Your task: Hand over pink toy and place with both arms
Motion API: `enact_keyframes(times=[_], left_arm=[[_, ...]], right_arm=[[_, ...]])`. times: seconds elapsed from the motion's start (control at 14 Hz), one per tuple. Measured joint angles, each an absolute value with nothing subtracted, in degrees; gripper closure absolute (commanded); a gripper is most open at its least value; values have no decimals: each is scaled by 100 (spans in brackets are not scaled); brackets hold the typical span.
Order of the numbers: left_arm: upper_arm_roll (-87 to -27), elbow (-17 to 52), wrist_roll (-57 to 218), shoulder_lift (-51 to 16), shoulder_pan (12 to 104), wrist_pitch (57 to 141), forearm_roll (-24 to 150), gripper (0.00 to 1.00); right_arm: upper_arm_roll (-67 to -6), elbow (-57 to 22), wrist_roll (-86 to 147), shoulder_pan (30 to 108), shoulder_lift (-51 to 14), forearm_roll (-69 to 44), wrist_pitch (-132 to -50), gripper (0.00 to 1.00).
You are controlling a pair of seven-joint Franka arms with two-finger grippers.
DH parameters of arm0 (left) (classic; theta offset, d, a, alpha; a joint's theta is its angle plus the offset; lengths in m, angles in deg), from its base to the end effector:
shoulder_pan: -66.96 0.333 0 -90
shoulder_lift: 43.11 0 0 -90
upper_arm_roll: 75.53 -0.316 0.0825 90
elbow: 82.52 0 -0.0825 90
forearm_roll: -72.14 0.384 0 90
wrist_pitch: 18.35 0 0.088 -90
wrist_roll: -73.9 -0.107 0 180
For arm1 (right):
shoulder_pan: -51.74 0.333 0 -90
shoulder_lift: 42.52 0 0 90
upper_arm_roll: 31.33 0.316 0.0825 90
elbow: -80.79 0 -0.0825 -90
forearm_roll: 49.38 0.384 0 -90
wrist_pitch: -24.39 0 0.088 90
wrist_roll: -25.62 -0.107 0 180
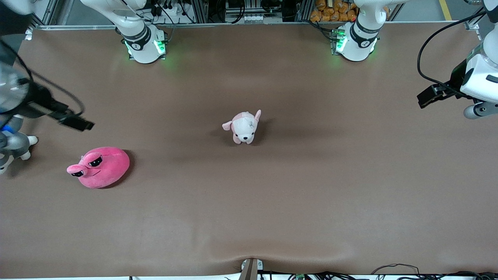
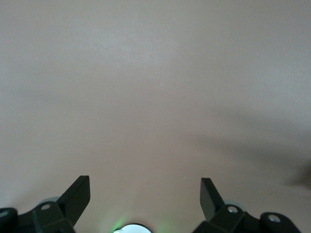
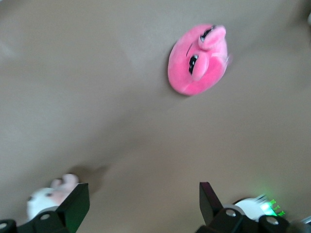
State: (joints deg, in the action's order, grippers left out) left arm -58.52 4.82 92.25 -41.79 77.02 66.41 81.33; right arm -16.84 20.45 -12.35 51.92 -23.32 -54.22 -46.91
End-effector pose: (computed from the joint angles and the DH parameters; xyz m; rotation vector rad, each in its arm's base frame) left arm 0.5503 -0.0466 0.6276 -2.9608 -0.3092 0.0473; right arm 0.6039 0.1119 0.6412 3.0046 -0.6662 -0.1869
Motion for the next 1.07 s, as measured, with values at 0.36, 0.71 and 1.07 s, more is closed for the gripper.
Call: enact_keyframes(times=[0.36, 0.71, 1.07], left_arm=[[-5888, 573, 8973, -4442, 7877, 6512, 7786, 0], [-6714, 1046, 8972, -4930, 6768, 6505, 7722, 0], [-6790, 1954, 8972, -5739, 6595, 6970, 7565, 0]], right_arm=[[-1832, 2049, 1505, 5104, -2496, -5920, -4611, 0], [-1836, 1834, 1996, 4306, -2744, -5152, -4673, 0], [-1714, -89, 1944, 4413, -3993, -5032, -5794, 0]])
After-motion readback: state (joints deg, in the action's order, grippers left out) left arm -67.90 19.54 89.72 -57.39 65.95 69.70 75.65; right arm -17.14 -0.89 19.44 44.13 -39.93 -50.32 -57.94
